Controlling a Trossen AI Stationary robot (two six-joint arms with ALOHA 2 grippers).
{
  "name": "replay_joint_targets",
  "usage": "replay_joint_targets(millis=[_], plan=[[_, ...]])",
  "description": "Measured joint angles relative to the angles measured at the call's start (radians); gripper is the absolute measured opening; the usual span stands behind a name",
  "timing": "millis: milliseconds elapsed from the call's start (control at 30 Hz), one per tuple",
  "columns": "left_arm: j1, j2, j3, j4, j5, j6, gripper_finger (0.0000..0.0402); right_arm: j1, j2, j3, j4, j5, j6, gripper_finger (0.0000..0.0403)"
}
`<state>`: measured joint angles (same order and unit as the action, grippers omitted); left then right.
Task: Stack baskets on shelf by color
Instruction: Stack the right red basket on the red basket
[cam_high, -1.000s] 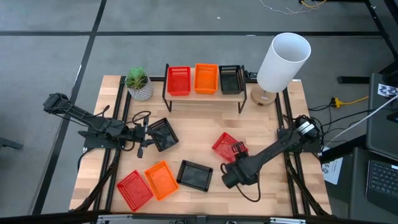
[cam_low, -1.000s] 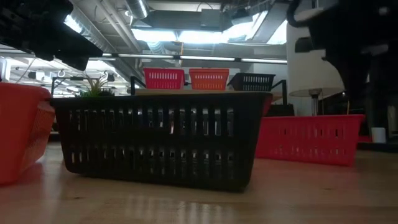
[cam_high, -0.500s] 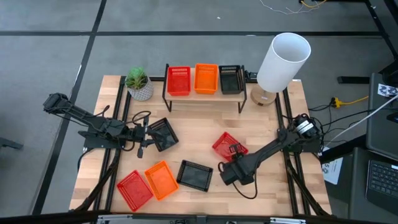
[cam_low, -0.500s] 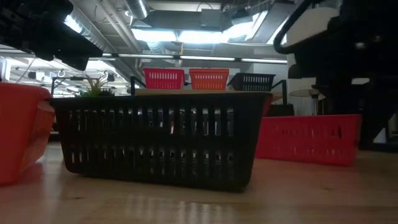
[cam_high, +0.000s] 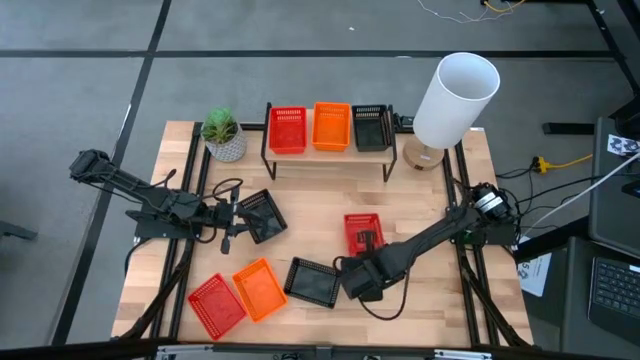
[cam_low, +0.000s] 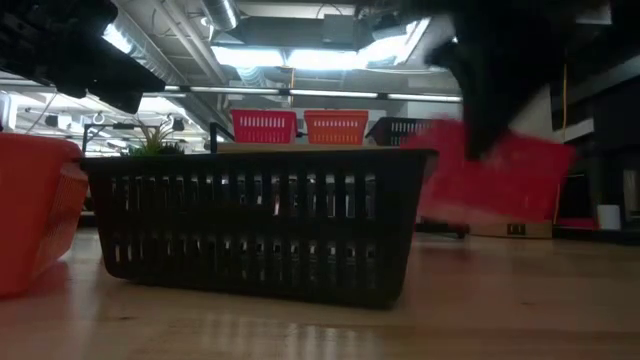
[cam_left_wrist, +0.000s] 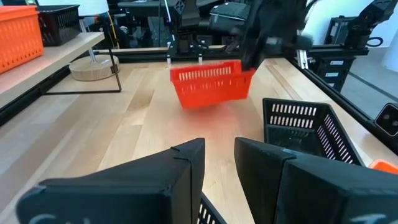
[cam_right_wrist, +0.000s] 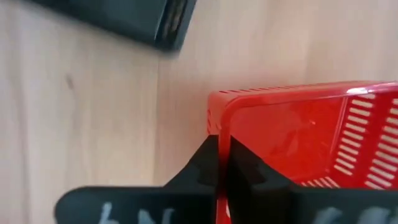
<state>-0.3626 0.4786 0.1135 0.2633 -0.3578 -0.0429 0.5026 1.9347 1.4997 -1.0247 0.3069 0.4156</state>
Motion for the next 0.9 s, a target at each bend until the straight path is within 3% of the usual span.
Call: replay_joint_targets(millis=[200, 367, 467, 567, 733, 900], plan=[[0.000, 0.000, 0.000, -0.001, 0.000, 0.000, 0.0080, -0.003, 0.000, 0.233, -0.051, 0.219, -0.049, 0.0003], [0.000, 0.000, 0.000, -0.001, 0.000, 0.000, 0.0080, -0.062, 0.000, 0.405, -0.047, 0.462, -0.274, 0.0002], [0.000, 0.000, 0.000, -0.001, 0.000, 0.001, 0.0080, -0.160, 0.000, 0.497, -0.034, 0.489, -0.421, 0.0002], [0.000, 0.000, 0.000, 0.000, 0.000, 0.001, 0.0080, -0.292, 0.000, 0.561, 0.040, 0.364, -0.541, 0.0002], [0.000, 0.000, 0.000, -0.001, 0.000, 0.001, 0.0080, -0.507, 0.000, 0.591, 0.285, 0.017, -0.671, 0.0001], [0.000, 0.000, 0.000, -0.001, 0.000, 0.031, 0.0080, -0.637, 0.012, 0.591, 0.540, -0.218, -0.739, 0.0001]])
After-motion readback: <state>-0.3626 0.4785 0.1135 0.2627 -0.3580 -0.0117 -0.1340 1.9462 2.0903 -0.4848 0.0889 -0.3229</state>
